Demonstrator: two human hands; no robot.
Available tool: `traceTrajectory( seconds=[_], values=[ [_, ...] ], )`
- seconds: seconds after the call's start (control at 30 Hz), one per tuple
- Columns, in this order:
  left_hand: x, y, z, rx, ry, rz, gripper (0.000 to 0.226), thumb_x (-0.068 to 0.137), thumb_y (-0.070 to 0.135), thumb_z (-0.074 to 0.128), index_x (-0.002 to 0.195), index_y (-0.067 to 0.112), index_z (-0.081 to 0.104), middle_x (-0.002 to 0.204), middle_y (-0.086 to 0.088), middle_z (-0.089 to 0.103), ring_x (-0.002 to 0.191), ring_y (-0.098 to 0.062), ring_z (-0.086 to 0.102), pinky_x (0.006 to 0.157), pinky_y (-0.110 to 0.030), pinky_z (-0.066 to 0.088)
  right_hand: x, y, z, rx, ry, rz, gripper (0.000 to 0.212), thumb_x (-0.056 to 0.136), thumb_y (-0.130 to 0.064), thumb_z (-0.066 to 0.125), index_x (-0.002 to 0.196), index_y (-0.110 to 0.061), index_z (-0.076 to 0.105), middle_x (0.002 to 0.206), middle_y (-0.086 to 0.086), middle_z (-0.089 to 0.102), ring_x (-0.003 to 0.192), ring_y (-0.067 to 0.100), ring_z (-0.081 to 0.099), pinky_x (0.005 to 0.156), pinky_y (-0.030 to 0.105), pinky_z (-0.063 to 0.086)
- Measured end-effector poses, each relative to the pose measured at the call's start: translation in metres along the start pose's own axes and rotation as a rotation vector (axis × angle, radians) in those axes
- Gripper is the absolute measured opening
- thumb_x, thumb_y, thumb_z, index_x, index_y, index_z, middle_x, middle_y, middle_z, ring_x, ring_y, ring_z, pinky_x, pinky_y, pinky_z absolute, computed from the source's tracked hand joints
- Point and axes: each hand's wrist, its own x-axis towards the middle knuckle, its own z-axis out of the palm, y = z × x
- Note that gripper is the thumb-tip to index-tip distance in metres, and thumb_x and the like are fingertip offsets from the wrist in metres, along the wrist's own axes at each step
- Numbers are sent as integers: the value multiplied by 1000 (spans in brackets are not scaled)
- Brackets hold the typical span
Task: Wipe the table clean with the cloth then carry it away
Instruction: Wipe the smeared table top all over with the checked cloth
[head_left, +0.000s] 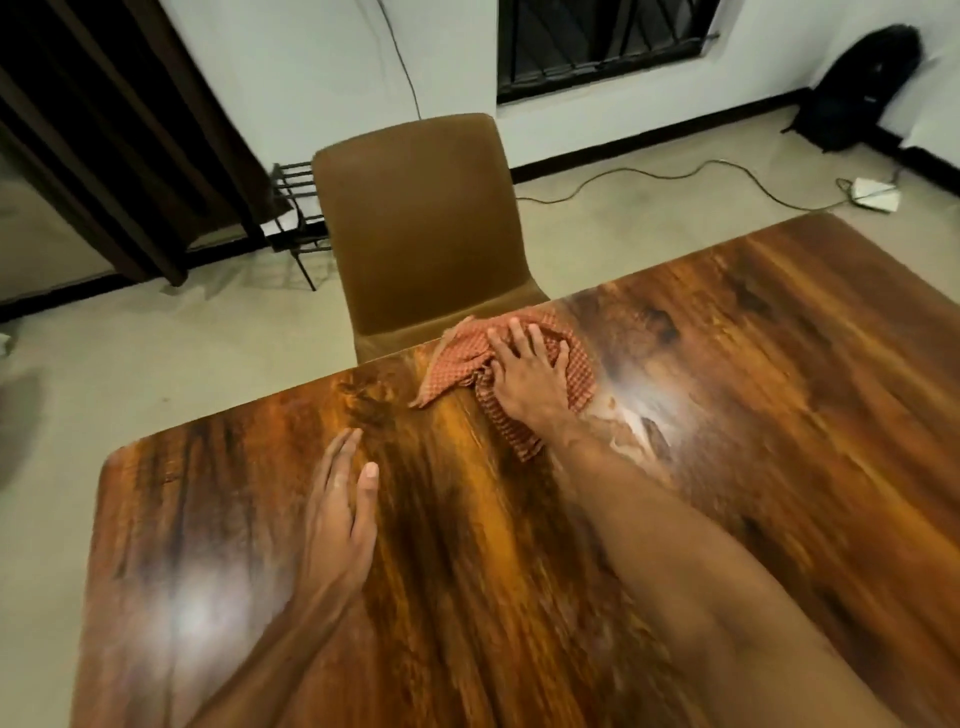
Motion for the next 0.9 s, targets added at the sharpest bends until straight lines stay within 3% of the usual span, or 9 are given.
traceTrajectory(
  seconds=[0.07, 0.23, 0.4, 0.47, 0.53, 0.6, 0.7, 0.83, 0.9],
  values=[
    [1, 15, 16, -6, -30, 17, 61, 102, 54, 28, 155, 25, 37, 163, 9, 32, 150, -5, 27, 123, -38, 23, -7, 29, -8, -1, 15, 106, 57, 110, -45, 21, 165, -37, 10, 175, -3, -3, 161, 29, -6, 123, 68, -8],
    [2, 50, 54, 13, -104, 38, 63, 101, 53, 28, 156, 23, 35, 164, 5, 31, 150, -8, 27, 125, -40, 23, -55, 44, 1, -61, -22, -119, 57, 110, -49, 14, 165, -39, 5, 175, -4, -8, 161, 27, -9, 121, 64, -13],
    [0, 67, 74, 1, -120, 86, 62, 102, 53, 29, 156, 24, 35, 164, 7, 30, 150, -8, 27, 122, -38, 24, -119, 99, -15, -38, 35, 166, 59, 108, -52, 9, 165, -39, -2, 174, -3, -12, 160, 28, -12, 123, 65, -12],
    [-1, 71, 84, -16, -131, 67, 61, 102, 55, 28, 156, 27, 34, 165, 9, 29, 150, -6, 25, 123, -42, 24, -157, 80, -3, -12, 13, 57, 61, 106, -57, 0, 164, -39, 0, 173, -3, -11, 160, 29, -10, 122, 65, -11],
    [-2, 72, 95, -19, -158, 64, 62, 101, 57, 28, 156, 30, 33, 165, 12, 27, 150, -6, 24, 124, -49, 24, -183, 76, 11, -45, 13, -40, 60, 107, -56, 4, 165, -41, 5, 174, -5, -5, 161, 25, -4, 124, 66, -3],
    [-1, 72, 104, -20, -178, 67, 63, 100, 61, 26, 156, 33, 32, 165, 14, 25, 152, -7, 23, 123, -52, 24, -174, 102, 4, -41, 6, 34, 59, 106, -53, 7, 164, -42, 1, 174, -5, -10, 161, 23, -9, 125, 66, -2],
    [11, 71, 112, 5, -177, 83, 64, 100, 66, 24, 156, 36, 29, 164, 16, 24, 151, -5, 22, 122, -45, 21, -132, 128, -13, -33, 53, 247, 61, 107, -47, 17, 165, -39, 1, 174, -1, -12, 160, 28, -13, 123, 67, -9],
    [32, 80, 119, 14, -177, 101, 66, 100, 64, 23, 157, 31, 30, 165, 11, 26, 150, -3, 21, 124, -41, 19, -79, 82, -10, -33, -13, -9, 60, 109, -49, 17, 165, -39, -1, 173, -2, -17, 159, 30, -16, 119, 64, -18],
    [47, 86, 118, 30, -170, 99, 66, 100, 62, 23, 157, 30, 29, 166, 9, 26, 150, -5, 21, 124, -39, 17, -50, 85, -16, -36, -31, -50, 58, 109, -52, 15, 164, -41, 0, 173, -5, -16, 160, 27, -15, 119, 62, -18]
  ],
)
